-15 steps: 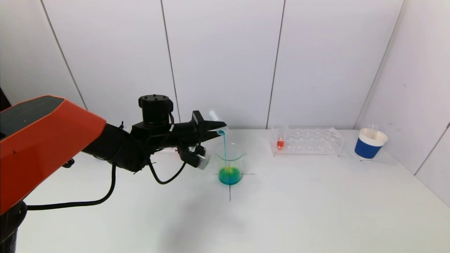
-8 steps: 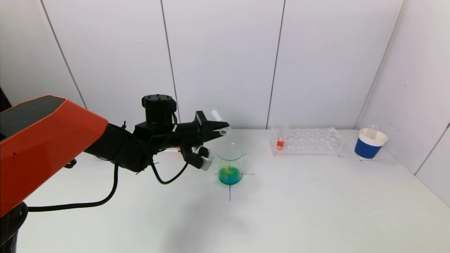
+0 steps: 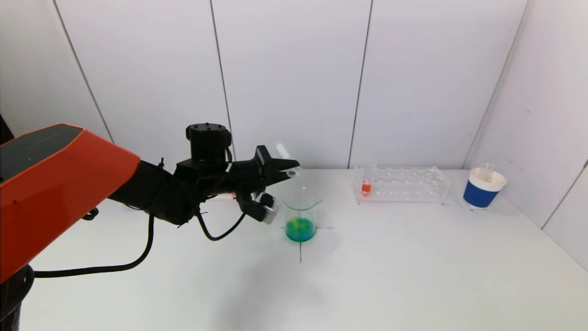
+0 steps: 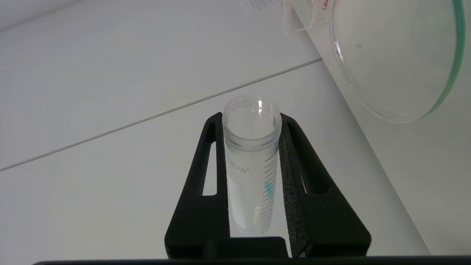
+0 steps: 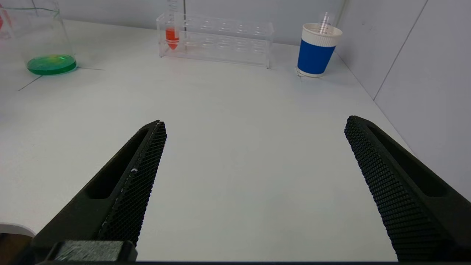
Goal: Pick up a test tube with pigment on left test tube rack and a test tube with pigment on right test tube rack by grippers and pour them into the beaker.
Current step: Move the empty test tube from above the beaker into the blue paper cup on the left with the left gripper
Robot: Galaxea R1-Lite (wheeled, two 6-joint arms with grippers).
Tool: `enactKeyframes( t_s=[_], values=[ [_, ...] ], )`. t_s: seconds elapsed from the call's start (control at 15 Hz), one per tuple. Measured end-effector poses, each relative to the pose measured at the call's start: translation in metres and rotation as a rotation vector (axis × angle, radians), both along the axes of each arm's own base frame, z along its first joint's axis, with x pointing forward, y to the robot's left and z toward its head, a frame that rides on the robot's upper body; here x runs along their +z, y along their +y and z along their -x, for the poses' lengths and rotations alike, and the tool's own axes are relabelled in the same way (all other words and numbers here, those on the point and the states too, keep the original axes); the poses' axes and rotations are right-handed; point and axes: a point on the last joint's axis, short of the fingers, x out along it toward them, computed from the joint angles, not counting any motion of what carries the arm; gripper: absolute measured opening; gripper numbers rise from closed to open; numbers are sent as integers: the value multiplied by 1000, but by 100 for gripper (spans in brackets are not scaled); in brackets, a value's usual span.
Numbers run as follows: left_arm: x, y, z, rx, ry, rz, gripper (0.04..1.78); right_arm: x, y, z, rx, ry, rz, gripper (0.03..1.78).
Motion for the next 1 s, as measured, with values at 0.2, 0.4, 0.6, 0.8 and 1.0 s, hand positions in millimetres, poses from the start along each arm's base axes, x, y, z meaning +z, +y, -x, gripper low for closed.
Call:
enactKeyframes(
  t_s=[0.2,0.4,0.6,0.8,1.0],
  values=[
    [1,1,1,13,-2,-12,44,0,0,0,0,0,0,176],
    [3,1,2,15,-8,-12,44,0,0,0,0,0,0,176],
    [2,2,3,10,7,-11,44,0,0,0,0,0,0,176],
    [1,1,9,5,102,12,44,0,0,0,0,0,0,176],
    [7,-4,18,9,238,112,44,0,0,0,0,0,0,176]
  ],
)
